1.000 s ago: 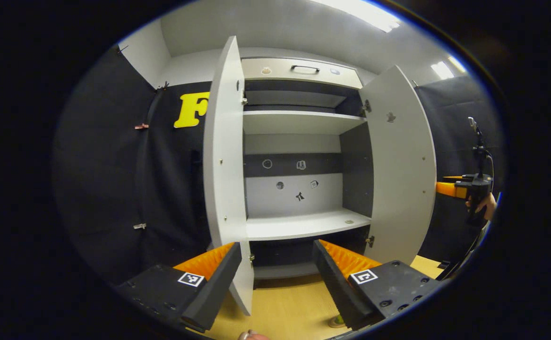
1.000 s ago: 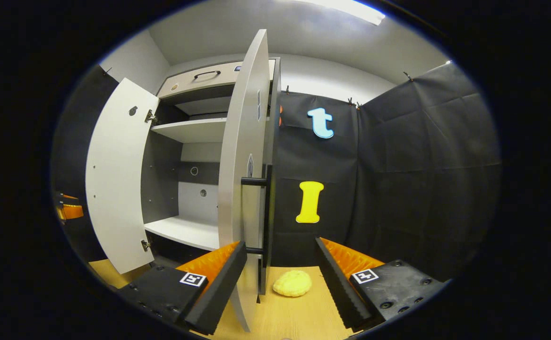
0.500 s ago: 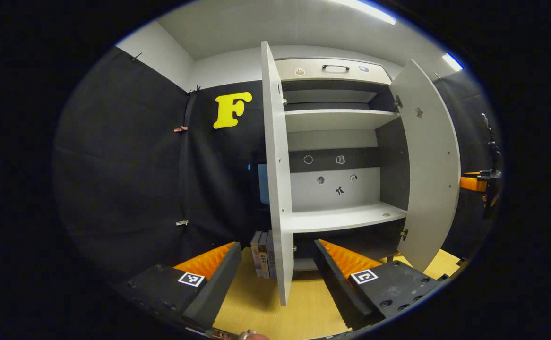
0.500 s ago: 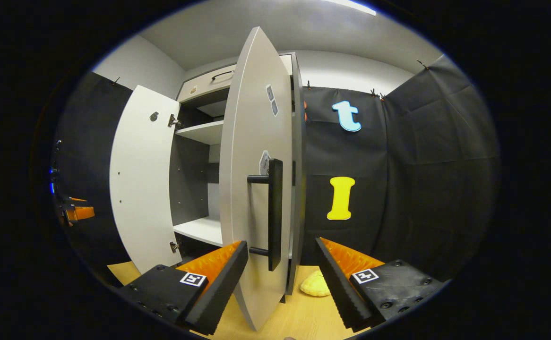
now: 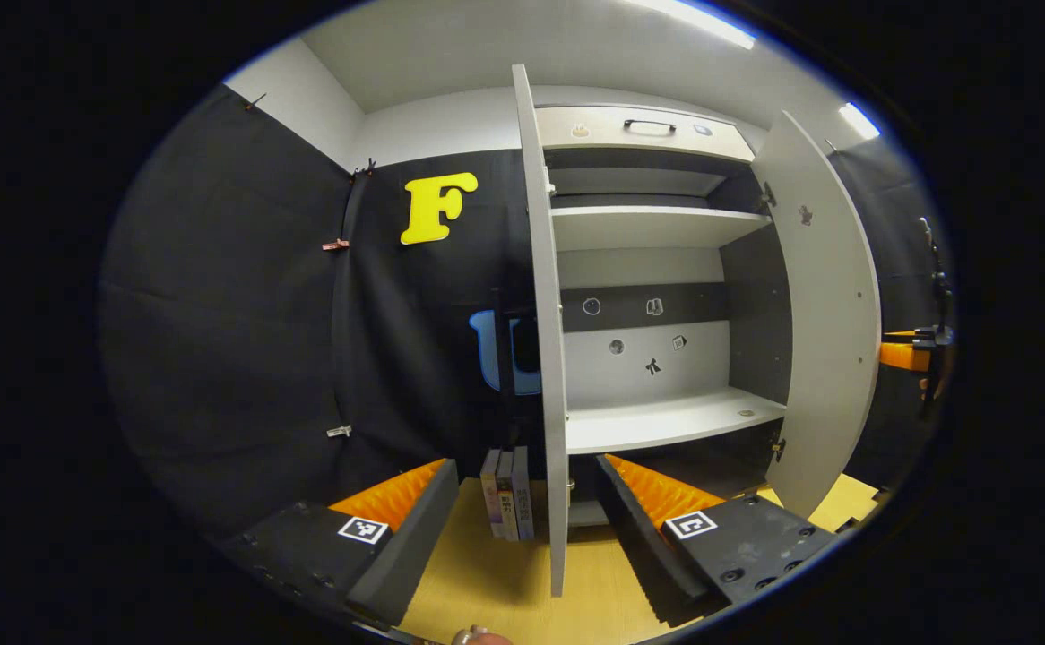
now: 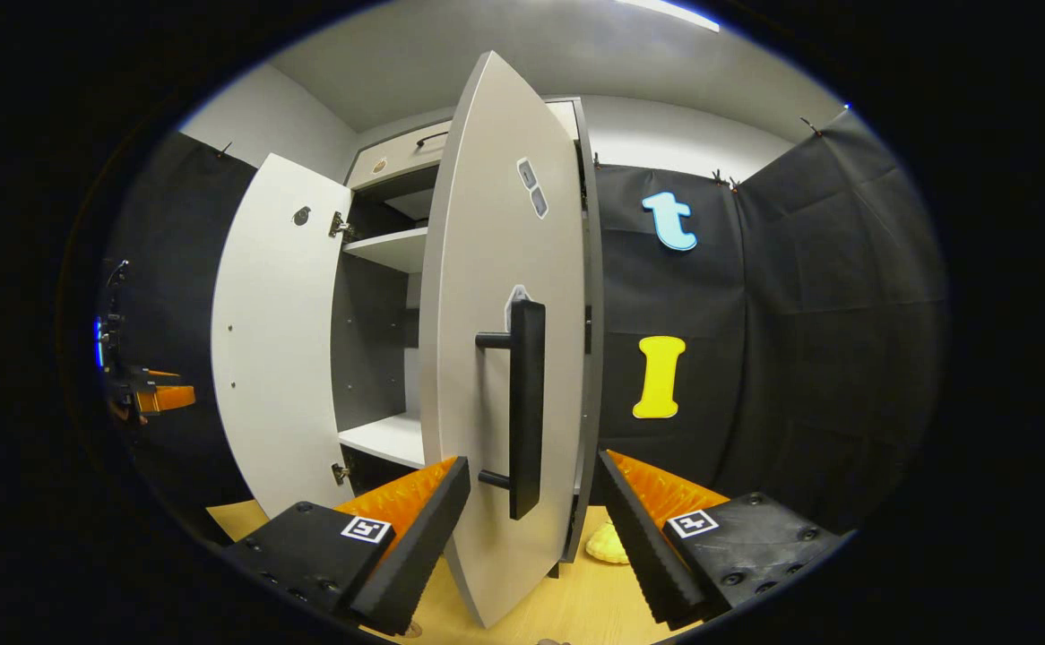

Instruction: Grasp the bottle in the cabinet with the left hand and place it on the coaster, then close the right door with the right hand and the left door with the left hand.

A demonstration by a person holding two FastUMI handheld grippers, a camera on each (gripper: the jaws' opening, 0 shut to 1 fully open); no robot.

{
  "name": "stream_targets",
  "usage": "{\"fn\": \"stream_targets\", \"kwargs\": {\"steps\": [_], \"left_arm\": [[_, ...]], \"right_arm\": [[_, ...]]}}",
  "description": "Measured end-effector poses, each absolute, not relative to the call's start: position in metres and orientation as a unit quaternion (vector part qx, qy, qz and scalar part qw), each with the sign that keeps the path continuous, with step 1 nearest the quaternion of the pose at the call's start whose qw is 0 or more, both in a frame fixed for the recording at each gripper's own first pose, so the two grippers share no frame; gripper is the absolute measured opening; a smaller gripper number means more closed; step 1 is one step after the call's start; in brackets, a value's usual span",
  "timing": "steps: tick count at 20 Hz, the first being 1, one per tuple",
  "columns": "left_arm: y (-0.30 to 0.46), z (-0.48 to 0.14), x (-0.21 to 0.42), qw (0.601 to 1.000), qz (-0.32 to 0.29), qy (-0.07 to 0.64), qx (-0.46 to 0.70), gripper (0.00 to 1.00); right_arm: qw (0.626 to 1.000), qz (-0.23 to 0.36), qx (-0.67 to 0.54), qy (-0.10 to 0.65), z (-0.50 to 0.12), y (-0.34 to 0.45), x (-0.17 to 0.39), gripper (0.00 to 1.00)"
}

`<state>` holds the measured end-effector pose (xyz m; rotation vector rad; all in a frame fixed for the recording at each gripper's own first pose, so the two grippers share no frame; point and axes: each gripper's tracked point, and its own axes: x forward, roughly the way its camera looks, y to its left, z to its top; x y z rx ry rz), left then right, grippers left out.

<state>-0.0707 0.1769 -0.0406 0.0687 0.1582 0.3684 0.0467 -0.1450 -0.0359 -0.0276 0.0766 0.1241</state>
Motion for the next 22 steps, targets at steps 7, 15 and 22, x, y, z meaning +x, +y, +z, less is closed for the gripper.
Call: {"fn": "stream_targets", "kwargs": {"steps": [7,15,22], "left_arm": [[0.222,-0.046,-0.060,0.982,0.170,0.074,0.018,0.96],[0.238,-0.045,-0.036,0.990,0.125,0.066,0.022,0.96],[0.227,-0.045,-0.015,0.995,0.087,0.054,0.005,0.96]], "right_arm": [[0.998,0.046,-0.024,0.034,-0.040,-0.108,0.066,0.96],[0.996,0.076,-0.031,0.017,-0.040,-0.038,0.092,0.96],[0.998,0.049,-0.037,0.025,-0.045,-0.054,0.072,0.98]]}}
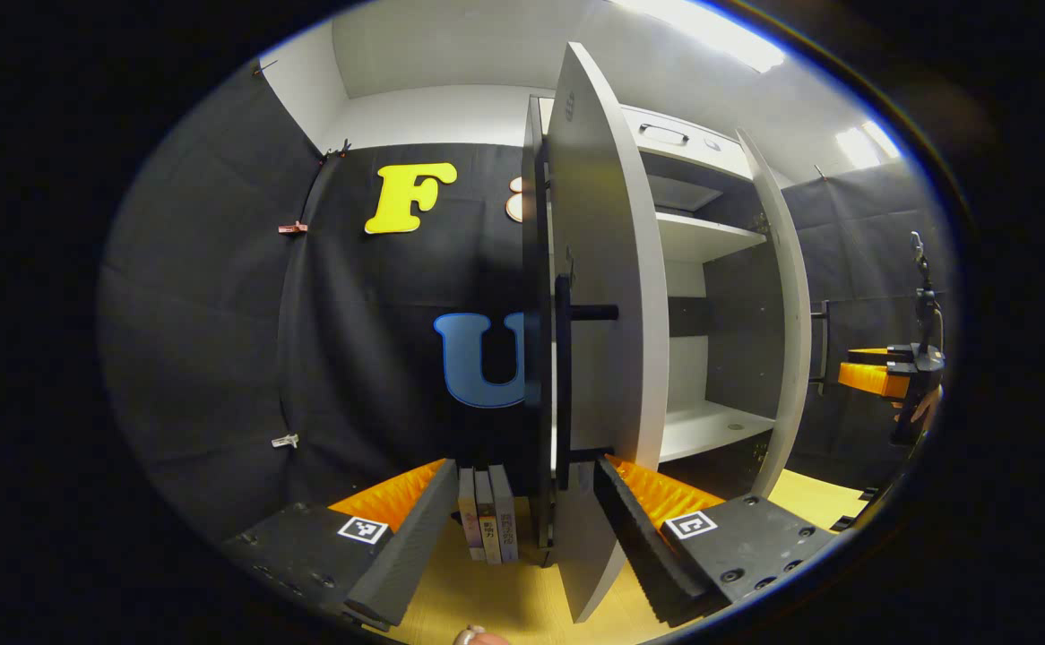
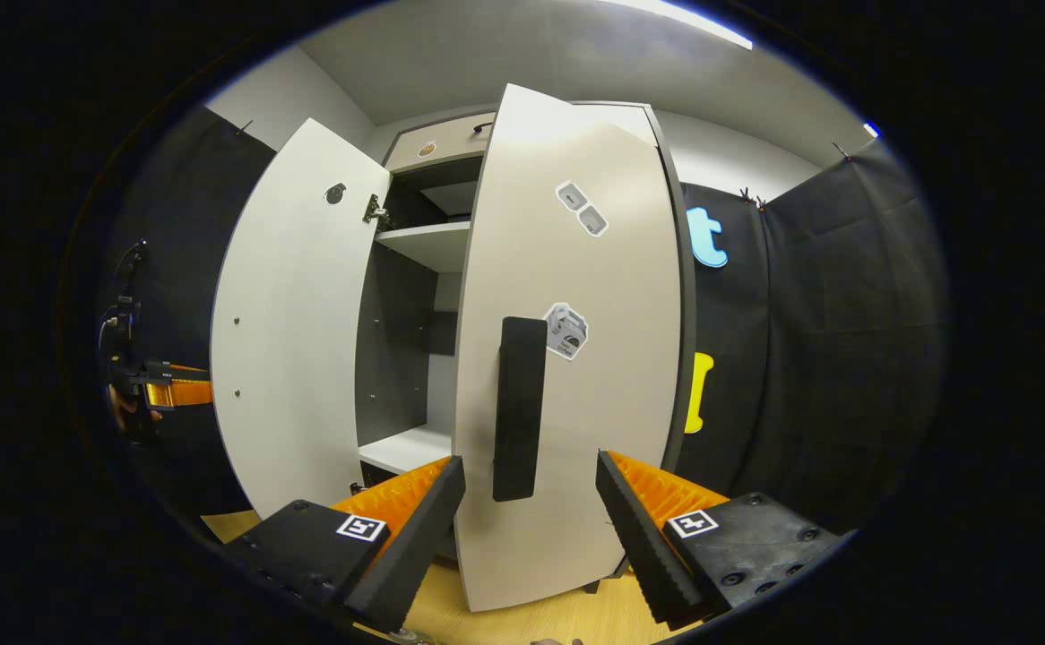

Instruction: Grasp the bottle in the cabinet with the left hand and place it on the coaster, then close the right door with the right hand and the left door with the left hand.

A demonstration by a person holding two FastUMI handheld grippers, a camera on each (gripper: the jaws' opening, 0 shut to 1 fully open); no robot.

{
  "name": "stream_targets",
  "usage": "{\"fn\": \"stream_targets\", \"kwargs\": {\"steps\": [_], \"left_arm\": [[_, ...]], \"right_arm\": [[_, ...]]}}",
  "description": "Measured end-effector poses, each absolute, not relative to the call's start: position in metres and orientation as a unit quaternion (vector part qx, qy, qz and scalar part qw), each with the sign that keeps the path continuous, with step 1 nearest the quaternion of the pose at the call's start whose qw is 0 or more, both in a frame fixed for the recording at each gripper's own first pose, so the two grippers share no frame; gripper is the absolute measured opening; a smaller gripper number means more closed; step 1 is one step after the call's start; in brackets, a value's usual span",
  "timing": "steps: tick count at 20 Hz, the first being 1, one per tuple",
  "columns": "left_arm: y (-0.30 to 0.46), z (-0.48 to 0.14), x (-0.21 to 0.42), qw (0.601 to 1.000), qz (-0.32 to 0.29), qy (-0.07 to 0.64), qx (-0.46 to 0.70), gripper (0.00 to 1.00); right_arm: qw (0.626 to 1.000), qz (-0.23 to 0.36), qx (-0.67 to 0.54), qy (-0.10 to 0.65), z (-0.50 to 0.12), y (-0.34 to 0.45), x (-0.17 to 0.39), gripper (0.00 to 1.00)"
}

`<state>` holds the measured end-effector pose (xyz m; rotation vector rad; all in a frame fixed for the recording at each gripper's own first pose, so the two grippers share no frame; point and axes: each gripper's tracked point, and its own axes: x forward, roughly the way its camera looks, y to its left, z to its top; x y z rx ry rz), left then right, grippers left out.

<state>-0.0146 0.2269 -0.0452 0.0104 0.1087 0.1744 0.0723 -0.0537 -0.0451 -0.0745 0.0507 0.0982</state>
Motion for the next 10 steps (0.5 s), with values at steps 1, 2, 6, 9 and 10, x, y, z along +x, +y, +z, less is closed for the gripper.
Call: {"fn": "stream_targets", "kwargs": {"steps": [1,2,6,9,10], "left_arm": [[0.226,-0.045,-0.015,0.995,0.085,0.053,0.006,0.94],[0.226,-0.045,-0.016,0.995,0.085,0.051,0.010,0.92],[0.208,-0.046,-0.011,0.996,0.070,0.050,0.006,0.93],[0.190,-0.046,0.000,0.998,0.045,0.049,0.002,0.93],[0.184,-0.046,0.004,0.998,0.037,0.050,0.005,0.93]], "right_arm": [[0.998,0.043,-0.036,0.026,-0.045,-0.058,0.070,0.98],[0.998,0.038,-0.033,0.027,-0.045,-0.060,0.069,0.98],[0.999,0.029,-0.030,0.031,-0.047,-0.067,0.063,0.98],[0.999,0.028,-0.031,0.030,-0.046,-0.071,0.057,0.98],[0.999,0.027,-0.031,0.030,-0.045,-0.073,0.057,0.98]]}}
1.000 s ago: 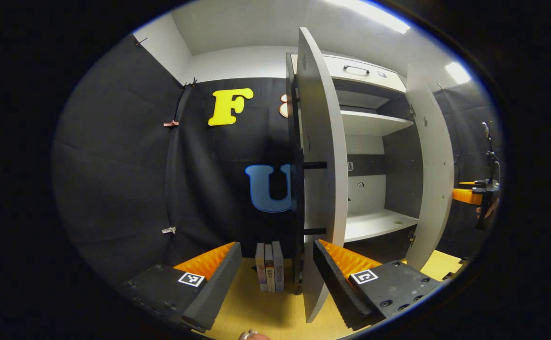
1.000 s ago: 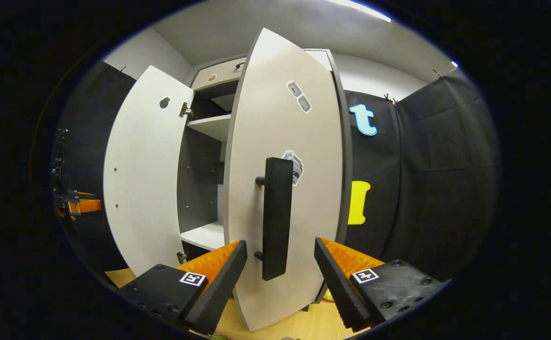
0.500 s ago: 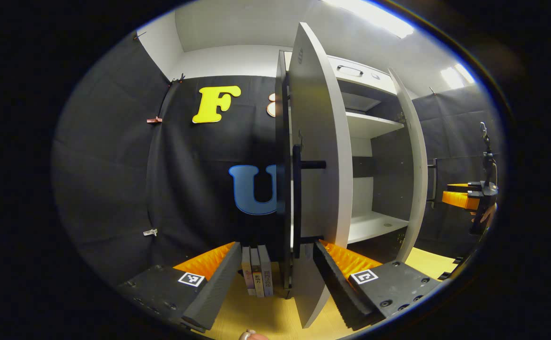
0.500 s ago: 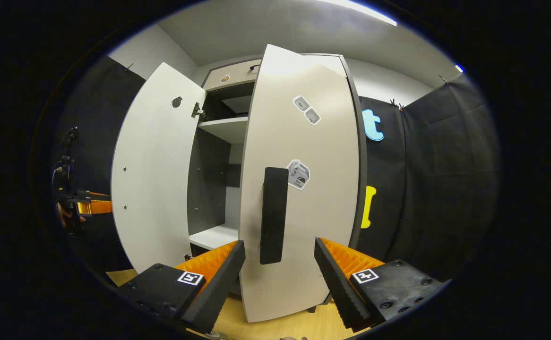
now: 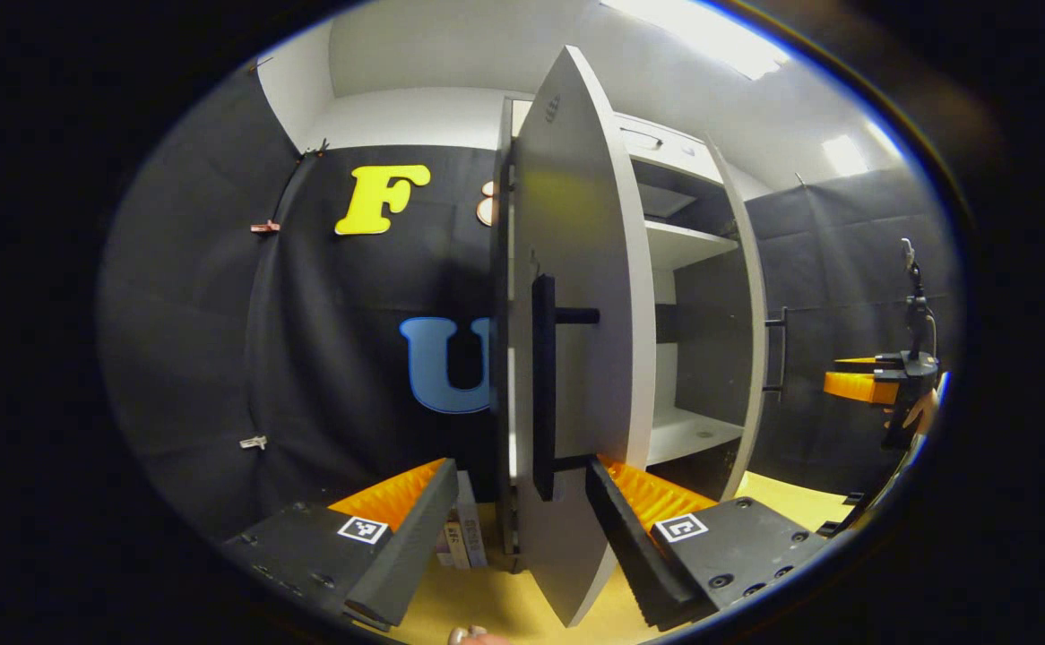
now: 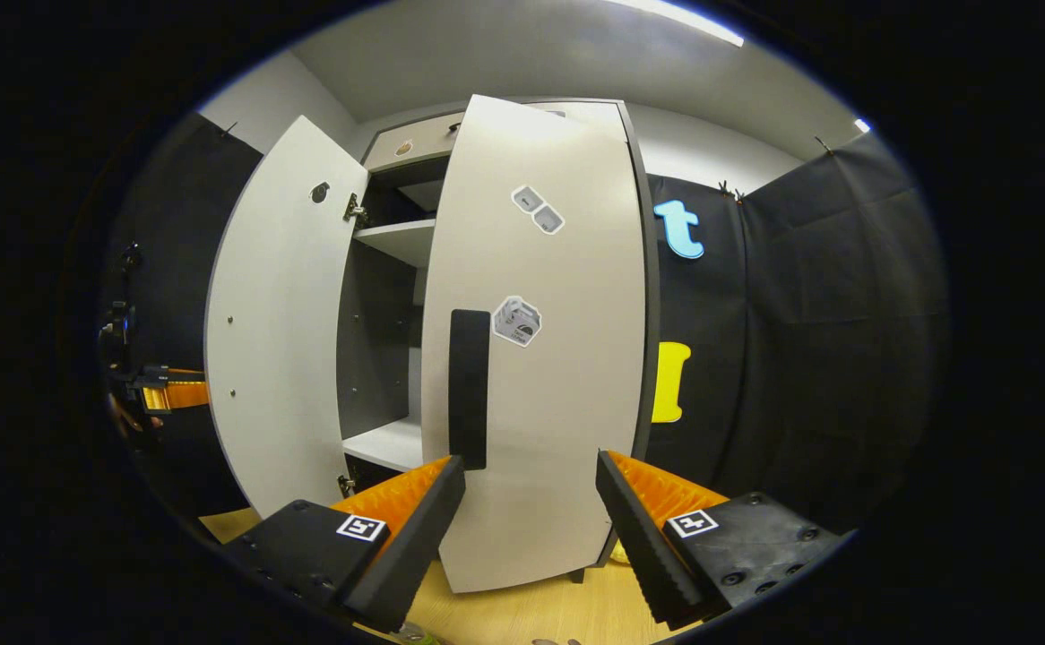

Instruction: Grasp the bottle in the cabinet with the left hand and place it on the coaster, then close the right door with the right hand and the left door with the left hand.

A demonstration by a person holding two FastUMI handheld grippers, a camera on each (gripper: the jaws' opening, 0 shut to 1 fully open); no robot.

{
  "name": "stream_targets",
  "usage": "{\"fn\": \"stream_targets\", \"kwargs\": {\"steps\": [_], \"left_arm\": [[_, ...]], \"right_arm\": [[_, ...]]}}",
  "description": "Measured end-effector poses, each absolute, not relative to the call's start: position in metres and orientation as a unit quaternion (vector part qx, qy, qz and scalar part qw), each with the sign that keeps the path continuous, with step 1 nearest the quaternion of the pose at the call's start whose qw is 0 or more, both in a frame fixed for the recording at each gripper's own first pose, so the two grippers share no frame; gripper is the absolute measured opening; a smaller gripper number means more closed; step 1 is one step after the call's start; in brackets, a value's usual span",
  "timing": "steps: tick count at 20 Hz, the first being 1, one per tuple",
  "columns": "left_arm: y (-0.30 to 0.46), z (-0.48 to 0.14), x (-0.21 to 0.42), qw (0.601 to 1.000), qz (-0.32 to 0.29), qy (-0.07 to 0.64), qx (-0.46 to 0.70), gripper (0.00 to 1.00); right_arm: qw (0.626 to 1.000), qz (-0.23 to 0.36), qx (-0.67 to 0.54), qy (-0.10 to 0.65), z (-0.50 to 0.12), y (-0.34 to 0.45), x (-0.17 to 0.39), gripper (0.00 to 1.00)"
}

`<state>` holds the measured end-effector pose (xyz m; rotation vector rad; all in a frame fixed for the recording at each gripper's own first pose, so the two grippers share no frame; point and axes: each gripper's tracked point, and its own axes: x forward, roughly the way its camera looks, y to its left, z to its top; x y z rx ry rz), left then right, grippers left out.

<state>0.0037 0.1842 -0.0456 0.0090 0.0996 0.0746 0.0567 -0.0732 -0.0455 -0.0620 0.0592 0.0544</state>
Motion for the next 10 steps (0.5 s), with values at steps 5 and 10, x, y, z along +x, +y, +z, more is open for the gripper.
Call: {"fn": "stream_targets", "kwargs": {"steps": [5,10], "left_arm": [[0.155,-0.048,0.024,0.999,0.002,0.048,0.005,0.93],[0.139,-0.049,0.041,0.999,-0.021,0.047,0.000,0.93]], "right_arm": [[0.999,0.013,-0.030,0.031,-0.044,-0.089,0.053,0.98],[0.999,-0.005,-0.023,0.032,-0.044,-0.111,0.049,0.98]]}}
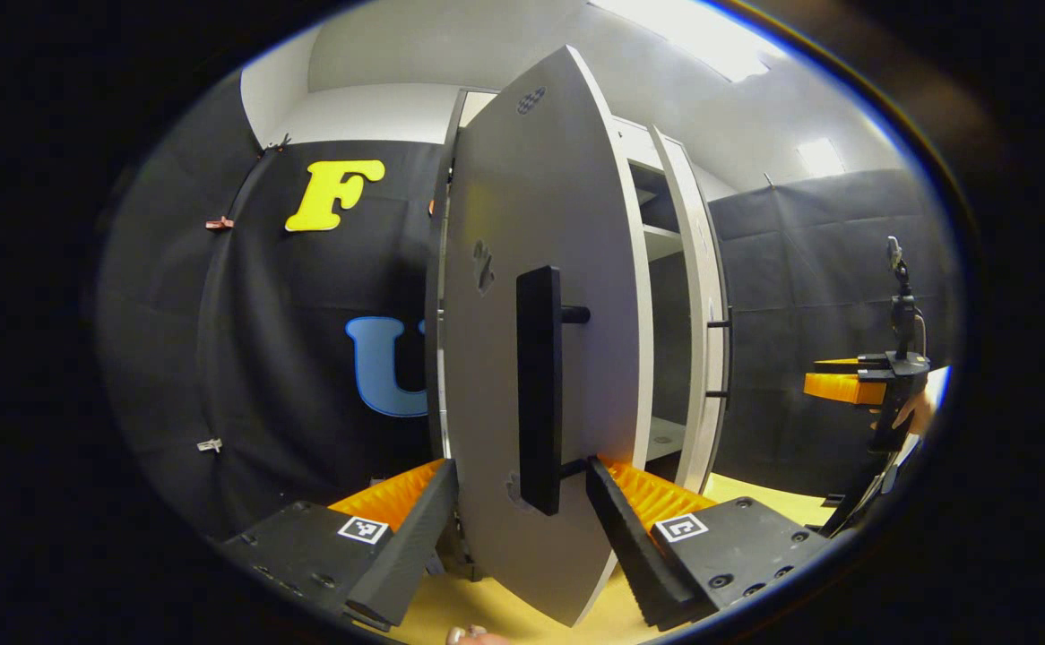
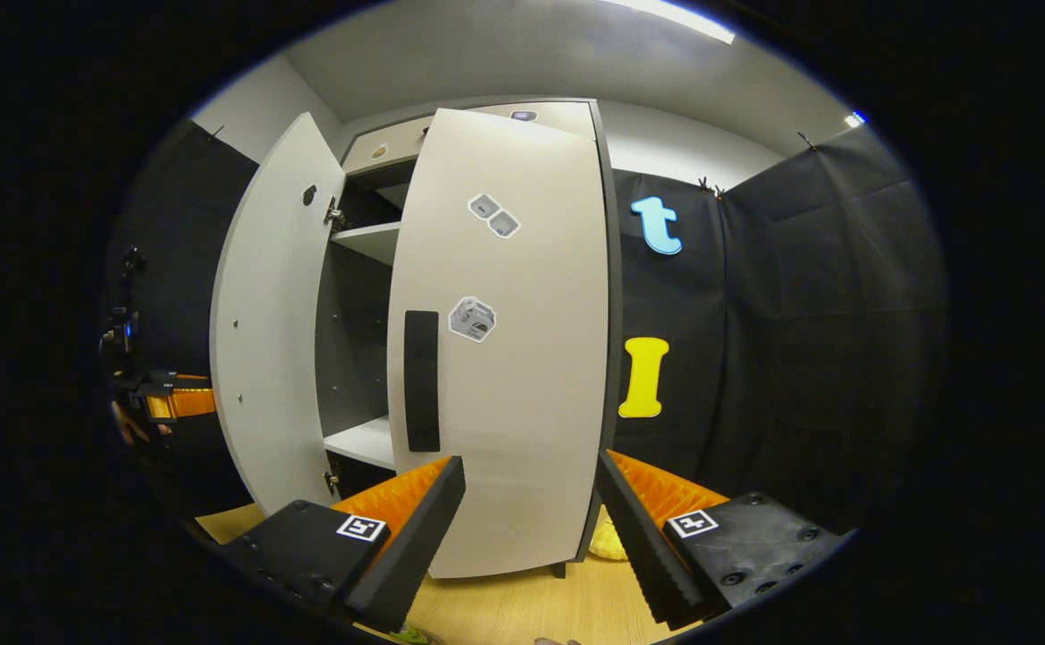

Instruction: Grasp the bottle in the cabinet with the left hand and place it on the coaster, then close the right door with the right hand and the left door with the left hand.

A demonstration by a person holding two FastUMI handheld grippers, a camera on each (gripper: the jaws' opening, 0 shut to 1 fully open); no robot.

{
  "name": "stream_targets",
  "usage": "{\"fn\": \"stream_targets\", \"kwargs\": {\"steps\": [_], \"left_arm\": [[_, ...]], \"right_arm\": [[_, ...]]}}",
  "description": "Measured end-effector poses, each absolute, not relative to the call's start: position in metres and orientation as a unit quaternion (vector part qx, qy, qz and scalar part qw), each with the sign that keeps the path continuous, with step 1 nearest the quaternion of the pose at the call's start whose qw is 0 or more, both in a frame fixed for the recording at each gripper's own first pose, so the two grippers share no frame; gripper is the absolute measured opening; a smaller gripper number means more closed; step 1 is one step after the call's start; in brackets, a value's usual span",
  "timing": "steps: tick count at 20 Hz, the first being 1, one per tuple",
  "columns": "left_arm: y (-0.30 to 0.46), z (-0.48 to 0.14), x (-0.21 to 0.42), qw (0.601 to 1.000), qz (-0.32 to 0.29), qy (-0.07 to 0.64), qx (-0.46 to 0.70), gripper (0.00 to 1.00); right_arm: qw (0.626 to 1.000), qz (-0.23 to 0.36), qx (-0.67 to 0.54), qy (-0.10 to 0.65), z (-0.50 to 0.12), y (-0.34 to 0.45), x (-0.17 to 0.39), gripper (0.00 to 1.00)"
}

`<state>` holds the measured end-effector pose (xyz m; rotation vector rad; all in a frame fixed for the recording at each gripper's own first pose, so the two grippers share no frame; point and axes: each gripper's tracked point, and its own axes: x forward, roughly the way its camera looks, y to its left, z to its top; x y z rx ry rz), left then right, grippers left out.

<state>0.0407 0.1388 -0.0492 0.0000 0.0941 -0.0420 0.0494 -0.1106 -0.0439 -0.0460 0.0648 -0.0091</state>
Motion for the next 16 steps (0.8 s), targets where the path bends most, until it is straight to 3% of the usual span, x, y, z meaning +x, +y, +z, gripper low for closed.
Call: {"fn": "stream_targets", "kwargs": {"steps": [16], "left_arm": [[0.043,-0.085,0.104,0.993,-0.103,0.062,0.010,0.93]], "right_arm": [[0.997,-0.055,-0.053,0.025,-0.036,-0.151,0.020,0.98]]}}
